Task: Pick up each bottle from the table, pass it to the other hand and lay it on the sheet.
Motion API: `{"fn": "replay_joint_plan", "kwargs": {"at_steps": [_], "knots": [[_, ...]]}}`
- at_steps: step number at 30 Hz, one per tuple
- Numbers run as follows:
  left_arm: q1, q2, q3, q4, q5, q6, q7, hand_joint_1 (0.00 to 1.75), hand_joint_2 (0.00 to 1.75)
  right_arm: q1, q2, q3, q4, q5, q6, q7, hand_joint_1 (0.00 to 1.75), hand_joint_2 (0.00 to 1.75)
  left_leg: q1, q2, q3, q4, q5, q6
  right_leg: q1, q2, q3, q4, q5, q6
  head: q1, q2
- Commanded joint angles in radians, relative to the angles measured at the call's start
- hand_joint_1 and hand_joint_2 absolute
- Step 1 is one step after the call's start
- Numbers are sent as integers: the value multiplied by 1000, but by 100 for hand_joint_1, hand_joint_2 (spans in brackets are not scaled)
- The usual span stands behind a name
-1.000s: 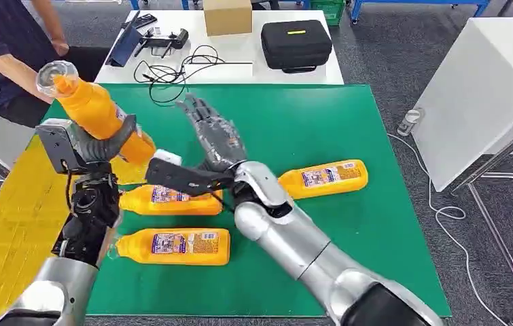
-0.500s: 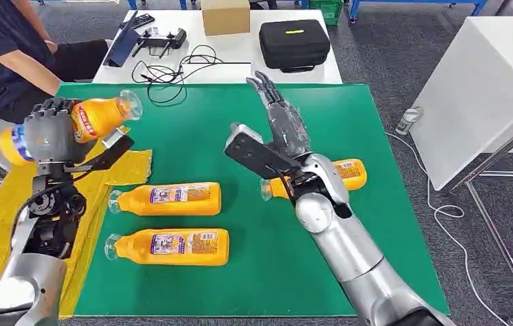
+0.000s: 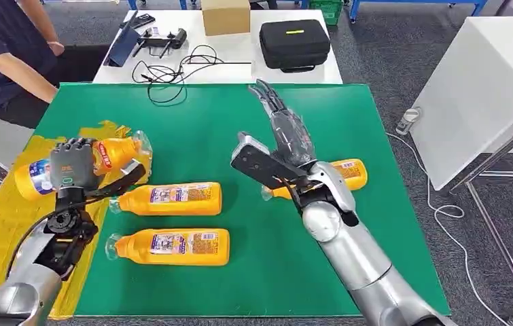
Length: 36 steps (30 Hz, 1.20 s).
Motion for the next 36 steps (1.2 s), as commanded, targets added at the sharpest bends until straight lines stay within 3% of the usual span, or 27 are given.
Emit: {"fn": "replay_joint_plan", "kwargs": {"at_steps": [1, 11, 12, 13, 28, 31, 34, 35, 36], "knots": [[-84, -16, -62, 137, -6, -78, -37, 175, 175, 0, -31, 23, -10, 3, 5, -3, 0, 0, 1, -3, 0, 1, -1, -1, 1, -4, 1, 0, -1, 0, 0, 0], [-87, -26, -39, 141, 10, -153, -46, 175, 175, 3, -26, 27, -4, 11, 15, -6, 0, 0, 1, -2, -1, 1, 0, -1, 2, -3, 0, 0, -1, 0, 0, 0], [-90, -28, -26, 142, 19, -187, -41, 166, 175, 3, -26, 26, -3, 12, 19, -7, 0, 0, 1, -2, 0, 1, -1, -1, 2, -4, 1, 0, -1, 1, 0, 0], [-91, -28, -19, 141, 22, -194, -34, 0, 175, 3, -27, 27, -2, 13, 21, -7, 0, 0, 1, -2, -1, 1, 0, -1, 2, -2, 0, 0, 0, 0, 0, 0], [-102, -16, 142, 135, 156, -267, -101, 0, 175, -5, -9, 76, 91, 56, 60, 2, 0, 0, 1, -1, -1, 0, 0, -1, 2, -2, 1, 0, 0, 1, 0, 0], [-115, -24, 222, 128, 242, -268, -159, 0, 175, -4, -8, 86, 116, 64, 63, -4, 0, 0, 2, -2, 0, 1, -1, -1, 2, -3, 2, 0, -1, 1, 0, 0], [-130, -27, 327, 121, 357, -248, -249, 0, 175, 3, 4, 99, 139, 74, 68, -15, 0, 0, 2, -2, -1, 1, -1, -1, 2, -3, 1, 0, -1, 0, 0, 0], [-146, -37, 494, 106, 557, -238, -426, 0, 175, 7, 18, 115, 172, 92, 71, -18, 0, 0, 2, -2, 0, 1, -1, -1, 3, -3, 2, 0, -1, 1, 0, 0], [-158, -38, 577, 95, 662, -260, -520, 0, 175, 6, 28, 129, 198, 103, 70, -19, 0, 0, 2, -2, -1, 1, 0, -1, 3, -3, 1, 0, 0, 0, 0, 0]]}}
